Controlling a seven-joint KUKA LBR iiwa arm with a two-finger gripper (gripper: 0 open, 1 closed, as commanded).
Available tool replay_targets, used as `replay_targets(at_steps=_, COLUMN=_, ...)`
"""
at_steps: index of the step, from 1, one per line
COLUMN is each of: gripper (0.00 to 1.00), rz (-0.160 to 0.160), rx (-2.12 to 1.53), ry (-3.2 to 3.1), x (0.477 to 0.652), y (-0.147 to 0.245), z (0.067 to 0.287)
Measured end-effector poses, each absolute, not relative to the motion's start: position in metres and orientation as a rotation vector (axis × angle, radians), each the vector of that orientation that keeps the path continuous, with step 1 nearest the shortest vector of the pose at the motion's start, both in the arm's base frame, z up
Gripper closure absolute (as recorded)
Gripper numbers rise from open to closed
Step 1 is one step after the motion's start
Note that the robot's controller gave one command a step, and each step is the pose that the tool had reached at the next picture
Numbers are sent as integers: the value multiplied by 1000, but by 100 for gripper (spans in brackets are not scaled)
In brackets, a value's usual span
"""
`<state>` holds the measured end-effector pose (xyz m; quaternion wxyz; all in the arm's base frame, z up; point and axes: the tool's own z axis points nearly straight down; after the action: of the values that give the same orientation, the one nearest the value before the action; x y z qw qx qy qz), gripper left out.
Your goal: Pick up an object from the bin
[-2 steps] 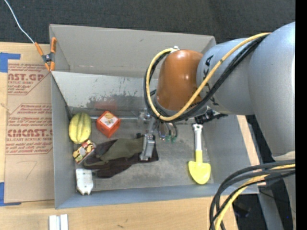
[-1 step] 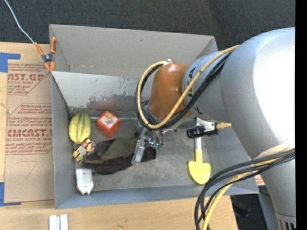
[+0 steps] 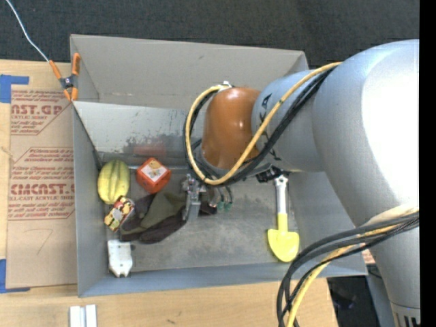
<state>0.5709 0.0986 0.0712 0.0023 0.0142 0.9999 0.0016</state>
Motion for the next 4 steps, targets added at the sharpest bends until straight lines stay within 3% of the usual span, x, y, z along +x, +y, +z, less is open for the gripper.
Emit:
replay_targets(at_steps=1, gripper=100, rz=5, rx=44, ry=3137, x=571, y=99, z=71)
replay_targets(at_steps=2, gripper=100, rz=5, rx=66, ry=3141, x=573, y=100, z=151)
replay_targets(at_steps=3, gripper=100, rz=7, rx=80, ry=3129, x=590, y=89, z=100)
replay_targets(at_steps=4, gripper=100, rz=5, rx=72, ry=3141, x=585, y=87, z=158)
